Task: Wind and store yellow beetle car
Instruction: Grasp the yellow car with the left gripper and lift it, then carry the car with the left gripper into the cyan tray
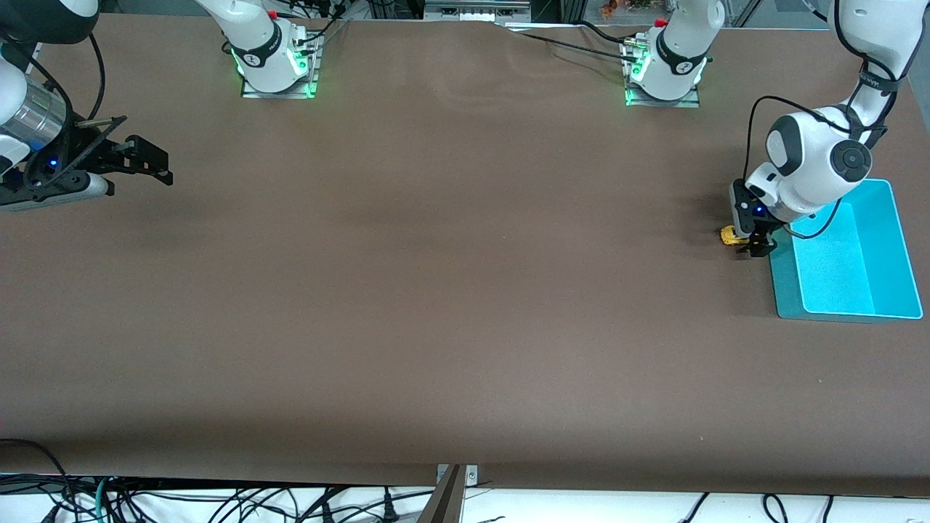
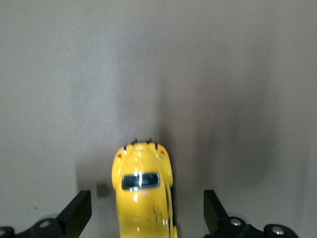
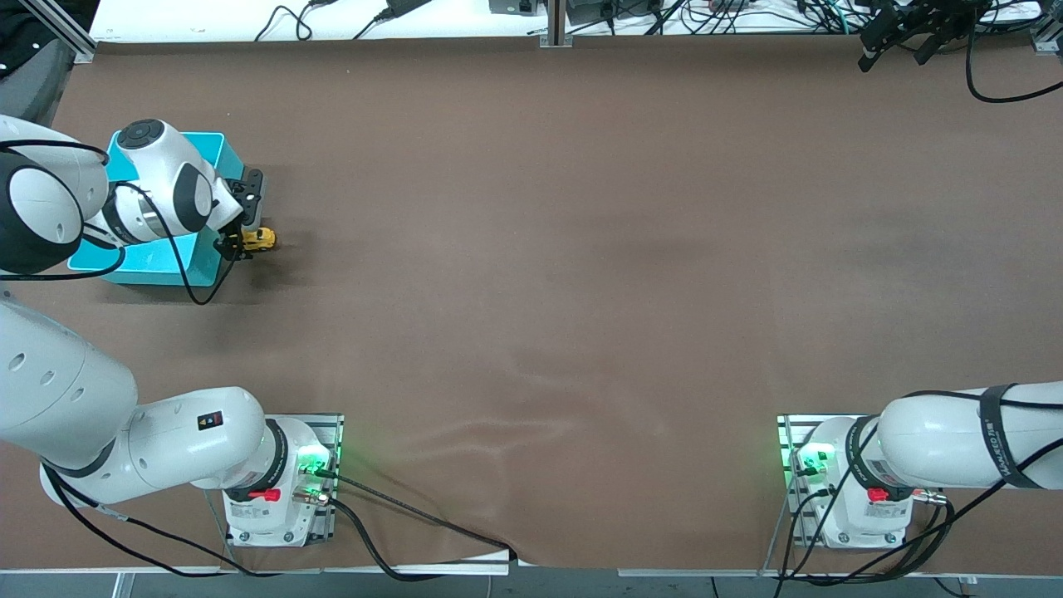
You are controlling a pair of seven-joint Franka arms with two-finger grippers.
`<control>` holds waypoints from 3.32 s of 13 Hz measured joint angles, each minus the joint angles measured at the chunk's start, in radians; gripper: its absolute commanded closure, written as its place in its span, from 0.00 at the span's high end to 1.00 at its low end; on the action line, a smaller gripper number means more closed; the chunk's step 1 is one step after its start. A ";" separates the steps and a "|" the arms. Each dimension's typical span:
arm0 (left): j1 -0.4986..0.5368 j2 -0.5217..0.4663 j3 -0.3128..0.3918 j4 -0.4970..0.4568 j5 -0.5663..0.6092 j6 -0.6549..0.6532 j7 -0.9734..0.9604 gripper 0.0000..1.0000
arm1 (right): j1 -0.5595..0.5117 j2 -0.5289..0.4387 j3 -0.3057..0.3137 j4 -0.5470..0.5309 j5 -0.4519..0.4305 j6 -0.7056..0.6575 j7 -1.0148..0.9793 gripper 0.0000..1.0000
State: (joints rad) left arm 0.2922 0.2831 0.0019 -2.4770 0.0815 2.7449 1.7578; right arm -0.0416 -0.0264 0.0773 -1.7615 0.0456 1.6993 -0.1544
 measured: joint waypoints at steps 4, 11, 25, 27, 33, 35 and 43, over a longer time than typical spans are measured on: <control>0.002 0.000 0.007 0.000 0.000 0.004 0.006 0.08 | 0.004 0.001 -0.001 0.003 0.000 0.000 0.000 1.00; -0.016 -0.008 -0.028 0.027 0.000 -0.028 -0.062 0.00 | 0.004 0.001 -0.004 0.006 0.000 -0.001 0.000 1.00; -0.042 -0.066 0.035 0.595 -0.003 -0.778 -0.021 0.02 | 0.004 0.002 -0.004 0.007 -0.010 -0.001 0.000 1.00; -0.021 -0.046 0.085 0.596 -0.003 -0.760 0.063 0.03 | 0.004 0.002 -0.004 0.007 -0.010 -0.001 0.000 1.00; 0.008 0.081 0.108 0.597 -0.003 -0.586 0.192 0.05 | 0.004 0.002 -0.004 0.007 -0.010 -0.001 0.000 1.00; 0.012 0.130 0.108 0.596 -0.003 -0.526 0.228 0.05 | 0.004 0.003 -0.004 0.007 -0.010 -0.001 0.000 1.00; 0.073 0.170 0.109 0.473 -0.034 -0.334 0.335 0.05 | 0.004 0.003 -0.004 0.007 -0.011 -0.001 0.000 1.00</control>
State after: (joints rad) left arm 0.3649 0.4531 0.1110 -2.0039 0.0470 2.4114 2.0930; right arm -0.0379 -0.0238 0.0729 -1.7545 0.0344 1.6981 -0.1544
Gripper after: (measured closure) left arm 0.542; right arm 0.000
